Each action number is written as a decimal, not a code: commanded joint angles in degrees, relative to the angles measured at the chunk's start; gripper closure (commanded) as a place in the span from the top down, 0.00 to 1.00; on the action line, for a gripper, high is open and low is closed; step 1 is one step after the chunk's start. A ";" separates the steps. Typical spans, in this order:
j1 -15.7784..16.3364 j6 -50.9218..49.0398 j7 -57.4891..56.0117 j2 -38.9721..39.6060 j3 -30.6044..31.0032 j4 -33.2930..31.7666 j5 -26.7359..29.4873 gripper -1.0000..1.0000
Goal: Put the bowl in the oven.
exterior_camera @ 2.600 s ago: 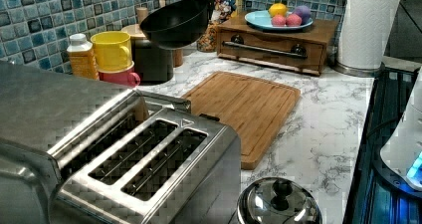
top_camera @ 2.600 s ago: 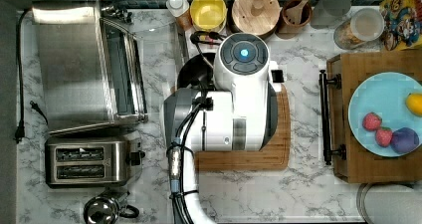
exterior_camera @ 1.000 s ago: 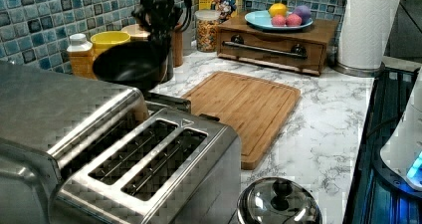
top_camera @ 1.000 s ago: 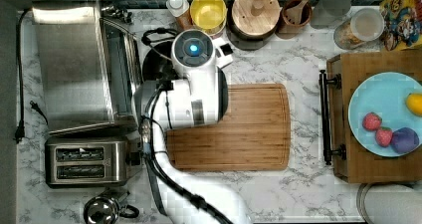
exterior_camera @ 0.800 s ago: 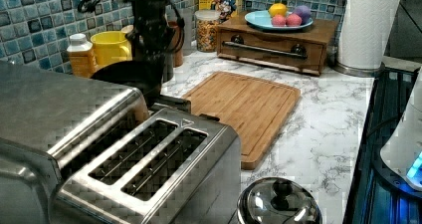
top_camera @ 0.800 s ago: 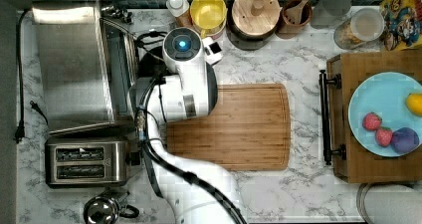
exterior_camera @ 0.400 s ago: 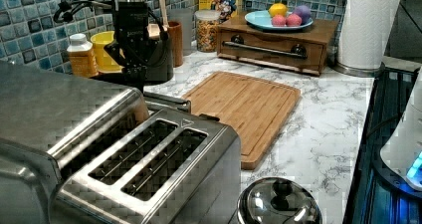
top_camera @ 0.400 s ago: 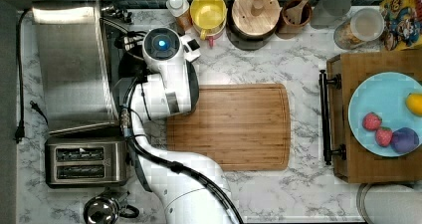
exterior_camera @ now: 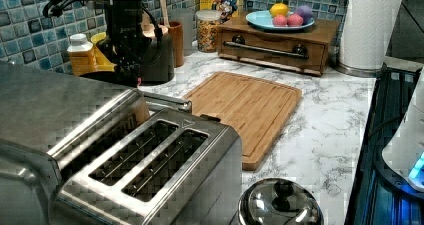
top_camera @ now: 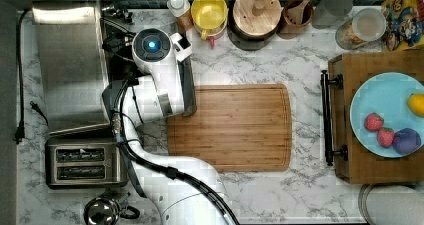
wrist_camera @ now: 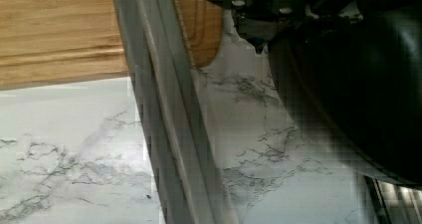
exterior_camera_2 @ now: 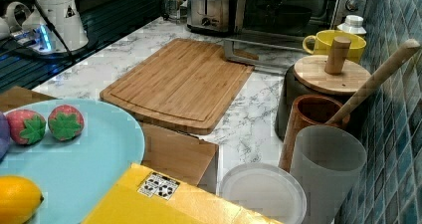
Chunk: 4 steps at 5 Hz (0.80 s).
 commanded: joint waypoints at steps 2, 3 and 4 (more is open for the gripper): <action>-1.01 4.84 -4.87 8.78 6.83 14.06 9.83 0.00; -0.19 4.53 -5.25 10.51 7.20 16.16 10.36 0.00; 0.25 6.51 -4.77 11.58 7.33 15.70 9.65 0.00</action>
